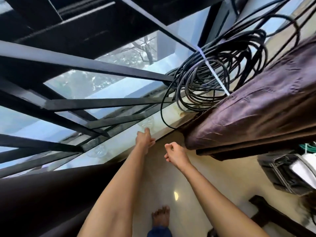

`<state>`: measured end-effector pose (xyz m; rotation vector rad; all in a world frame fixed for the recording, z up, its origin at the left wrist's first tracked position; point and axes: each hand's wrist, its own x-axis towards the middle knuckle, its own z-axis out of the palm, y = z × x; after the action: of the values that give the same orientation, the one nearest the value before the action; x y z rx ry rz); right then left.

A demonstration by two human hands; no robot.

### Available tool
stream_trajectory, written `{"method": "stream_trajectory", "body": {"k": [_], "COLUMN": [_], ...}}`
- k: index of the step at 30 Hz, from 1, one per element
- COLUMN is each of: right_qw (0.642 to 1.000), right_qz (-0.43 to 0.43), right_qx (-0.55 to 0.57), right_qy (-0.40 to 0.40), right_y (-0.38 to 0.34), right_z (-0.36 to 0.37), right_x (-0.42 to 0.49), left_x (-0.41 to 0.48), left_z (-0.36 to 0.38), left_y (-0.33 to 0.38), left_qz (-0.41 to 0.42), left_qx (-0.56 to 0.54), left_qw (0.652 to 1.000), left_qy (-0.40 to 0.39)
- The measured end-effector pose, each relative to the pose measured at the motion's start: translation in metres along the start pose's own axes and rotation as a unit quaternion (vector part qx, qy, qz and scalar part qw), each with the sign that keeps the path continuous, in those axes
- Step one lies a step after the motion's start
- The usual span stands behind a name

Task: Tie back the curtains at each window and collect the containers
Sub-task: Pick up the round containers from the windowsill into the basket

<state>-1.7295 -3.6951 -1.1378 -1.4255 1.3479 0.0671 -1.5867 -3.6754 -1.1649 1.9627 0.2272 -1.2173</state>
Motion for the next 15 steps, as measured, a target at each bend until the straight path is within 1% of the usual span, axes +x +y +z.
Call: {"method": "stream_trajectory", "body": {"k": [3,6,11,15], "right_qw": [1.000,1.000,1.000,0.999], "right_qz": [-0.012,-0.016,-0.012,-0.010], "right_qx": [-0.012,-0.020,-0.028,-0.039], "right_qy": [-0.001,-0.001,-0.004,-0.005], "right_y": [0.002,0.003,0.004,0.004], "right_z": [0.004,0.006,0.008,0.005], "right_x": [0.011,0.018,0.020,0.014], "left_x": [0.015,0.024,0.024,0.014], "left_z": [0.003,0.003,0.000,-0.003], "left_y": [0.011,0.021,0.024,0.013], "left_qz": [-0.012,-0.001,-0.022,-0.016], "left_qx": [-0.059,-0.074,-0.111,-0.070], "left_qw": [0.998,0.997,0.994,0.997], "left_qy": [-0.013,0.009,0.006,0.010]}}
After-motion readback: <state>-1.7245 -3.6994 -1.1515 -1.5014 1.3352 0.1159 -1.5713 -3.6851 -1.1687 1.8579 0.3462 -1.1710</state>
